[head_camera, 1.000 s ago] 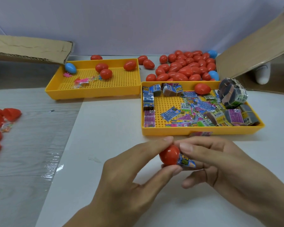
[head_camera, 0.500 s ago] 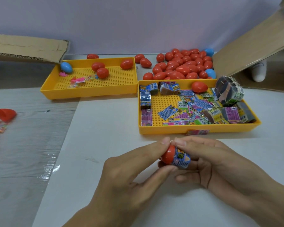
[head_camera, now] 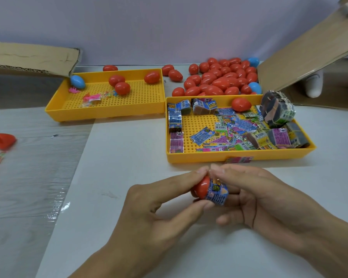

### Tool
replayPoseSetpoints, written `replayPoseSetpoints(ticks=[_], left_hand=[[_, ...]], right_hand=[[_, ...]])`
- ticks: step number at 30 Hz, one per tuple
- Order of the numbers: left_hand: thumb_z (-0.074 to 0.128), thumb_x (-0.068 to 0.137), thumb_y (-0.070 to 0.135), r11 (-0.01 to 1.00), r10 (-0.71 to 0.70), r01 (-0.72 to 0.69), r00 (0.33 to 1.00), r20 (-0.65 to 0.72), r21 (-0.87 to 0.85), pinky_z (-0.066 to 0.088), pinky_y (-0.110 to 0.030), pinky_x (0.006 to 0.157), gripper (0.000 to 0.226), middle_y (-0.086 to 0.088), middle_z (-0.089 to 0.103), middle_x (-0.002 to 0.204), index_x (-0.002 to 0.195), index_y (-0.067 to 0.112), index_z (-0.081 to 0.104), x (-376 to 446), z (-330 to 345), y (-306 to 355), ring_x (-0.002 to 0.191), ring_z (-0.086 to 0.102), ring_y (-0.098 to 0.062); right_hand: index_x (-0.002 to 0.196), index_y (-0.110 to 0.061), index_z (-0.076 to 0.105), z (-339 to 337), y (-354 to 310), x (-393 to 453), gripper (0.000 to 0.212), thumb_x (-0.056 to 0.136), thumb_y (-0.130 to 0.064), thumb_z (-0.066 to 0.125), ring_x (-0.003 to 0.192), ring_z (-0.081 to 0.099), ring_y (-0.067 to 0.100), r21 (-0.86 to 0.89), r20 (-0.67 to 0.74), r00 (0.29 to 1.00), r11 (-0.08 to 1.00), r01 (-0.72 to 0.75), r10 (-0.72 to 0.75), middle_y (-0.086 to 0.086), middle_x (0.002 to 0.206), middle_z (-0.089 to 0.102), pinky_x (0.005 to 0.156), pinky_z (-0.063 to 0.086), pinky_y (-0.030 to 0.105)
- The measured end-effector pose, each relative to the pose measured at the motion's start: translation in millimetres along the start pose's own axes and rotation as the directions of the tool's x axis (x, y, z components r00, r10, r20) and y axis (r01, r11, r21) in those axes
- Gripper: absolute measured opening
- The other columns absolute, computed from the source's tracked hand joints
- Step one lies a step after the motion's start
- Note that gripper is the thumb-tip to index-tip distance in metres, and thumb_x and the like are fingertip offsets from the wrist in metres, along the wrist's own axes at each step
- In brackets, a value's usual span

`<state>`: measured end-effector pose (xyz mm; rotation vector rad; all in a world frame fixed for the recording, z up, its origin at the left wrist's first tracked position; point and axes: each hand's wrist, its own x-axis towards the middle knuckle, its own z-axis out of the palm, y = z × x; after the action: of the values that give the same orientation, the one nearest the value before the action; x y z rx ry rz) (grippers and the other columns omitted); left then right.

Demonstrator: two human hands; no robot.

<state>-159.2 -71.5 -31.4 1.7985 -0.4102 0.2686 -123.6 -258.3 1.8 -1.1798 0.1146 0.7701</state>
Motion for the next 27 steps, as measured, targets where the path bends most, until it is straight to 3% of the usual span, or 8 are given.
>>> replayPoseSetpoints(ticks=[2, 5, 7, 10, 14, 17, 22, 27], left_hand=[[0.076, 0.079, 0.025, 0.998, -0.029, 0.028, 0.999, -0.016, -0.054, 0.053, -0.023, 0.095, 0.047, 0.015, 0.072, 0.118, 0.125, 0.021, 0.069, 0.2, -0.6, -0.6, 0.110, 0.068, -0.007], [0.077, 0.079, 0.024, 0.993, -0.056, 0.052, 0.998, -0.029, -0.107, 0.054, -0.027, 0.094, 0.047, 0.014, 0.073, 0.116, 0.124, 0.026, 0.067, 1.4, -1.6, -2.0, 0.109, 0.069, -0.010], [0.078, 0.078, 0.022, 0.986, -0.072, 0.065, 0.997, -0.038, -0.155, 0.055, -0.029, 0.094, 0.049, 0.010, 0.073, 0.116, 0.125, 0.027, 0.066, 1.8, -1.4, -3.7, 0.108, 0.070, -0.013], [0.078, 0.077, 0.016, 0.981, -0.072, 0.063, 0.997, -0.041, -0.185, 0.056, -0.031, 0.092, 0.051, 0.007, 0.073, 0.117, 0.126, 0.025, 0.066, 2.7, -0.6, -4.5, 0.108, 0.070, -0.016], [0.077, 0.078, 0.013, 0.981, -0.063, 0.057, 0.998, -0.029, -0.184, 0.057, -0.030, 0.091, 0.048, 0.006, 0.072, 0.119, 0.124, 0.022, 0.069, 3.5, -2.6, -4.0, 0.111, 0.069, -0.016], [0.077, 0.078, 0.011, 0.981, -0.061, 0.057, 0.998, -0.018, -0.185, 0.057, -0.029, 0.091, 0.050, 0.005, 0.071, 0.120, 0.125, 0.020, 0.066, 4.0, -3.2, -3.7, 0.111, 0.069, -0.016], [0.083, 0.074, 0.004, 0.980, -0.052, 0.049, 0.999, -0.010, -0.195, 0.057, -0.033, 0.091, 0.053, 0.000, 0.072, 0.119, 0.124, 0.013, 0.067, 3.1, -1.7, -3.5, 0.109, 0.070, -0.022], [0.077, 0.077, 0.011, 0.981, -0.035, 0.031, 0.999, -0.017, -0.191, 0.059, -0.031, 0.086, 0.039, -0.001, 0.073, 0.113, 0.116, 0.009, 0.072, 4.2, -2.2, -1.9, 0.103, 0.070, -0.025]], right_hand=[[0.096, -0.015, 0.077, 0.5, -3.6, -2.0, 0.040, 0.072, -0.046, 0.072, 0.076, 0.073, 0.023, -0.020, 0.043, 0.999, 1.000, -0.017, 0.018, 0.021, 0.098, 0.073, 0.047, 0.055, 0.027], [0.096, -0.009, 0.075, 0.1, -5.7, -3.8, 0.041, 0.076, -0.045, 0.074, 0.071, 0.073, 0.023, -0.100, 0.056, 0.998, 0.995, 0.004, 0.002, 0.021, 0.092, 0.074, 0.043, 0.052, 0.024], [0.093, -0.004, 0.073, -1.0, -4.5, -4.1, 0.040, 0.073, -0.038, 0.078, 0.071, 0.072, 0.024, -0.132, 0.034, 0.997, 0.989, 0.067, -0.064, 0.023, 0.091, 0.073, 0.042, 0.051, 0.024], [0.089, -0.014, 0.075, -2.5, -2.1, -4.4, 0.022, 0.070, -0.026, 0.079, 0.076, 0.073, 0.025, -0.253, -0.011, 0.973, 0.942, 0.220, -0.230, 0.018, 0.088, 0.075, 0.048, 0.052, 0.026], [0.094, -0.023, 0.073, -2.2, 4.0, -5.0, 0.028, 0.068, -0.018, 0.083, 0.086, 0.072, 0.017, -0.484, 0.020, 0.872, 0.758, 0.437, -0.489, 0.002, 0.093, 0.076, 0.058, 0.058, 0.030], [0.099, -0.028, 0.071, -1.2, 8.2, -6.2, 0.029, 0.072, -0.030, 0.080, 0.097, 0.070, 0.020, -0.621, 0.091, 0.784, 0.580, 0.527, -0.614, -0.003, 0.100, 0.074, 0.062, 0.058, 0.031], [0.084, -0.021, 0.075, 1.4, 4.7, -3.4, 0.023, 0.076, -0.042, 0.074, 0.060, 0.069, 0.015, -0.475, -0.018, 0.877, 0.776, 0.415, -0.480, 0.008, 0.074, 0.074, 0.045, 0.049, 0.024], [0.076, -0.016, 0.075, 1.7, 5.0, -1.4, 0.033, 0.080, -0.047, 0.065, 0.058, 0.068, 0.022, -0.425, -0.023, 0.930, 0.845, 0.324, -0.368, 0.015, 0.072, 0.073, 0.041, 0.044, 0.024]])
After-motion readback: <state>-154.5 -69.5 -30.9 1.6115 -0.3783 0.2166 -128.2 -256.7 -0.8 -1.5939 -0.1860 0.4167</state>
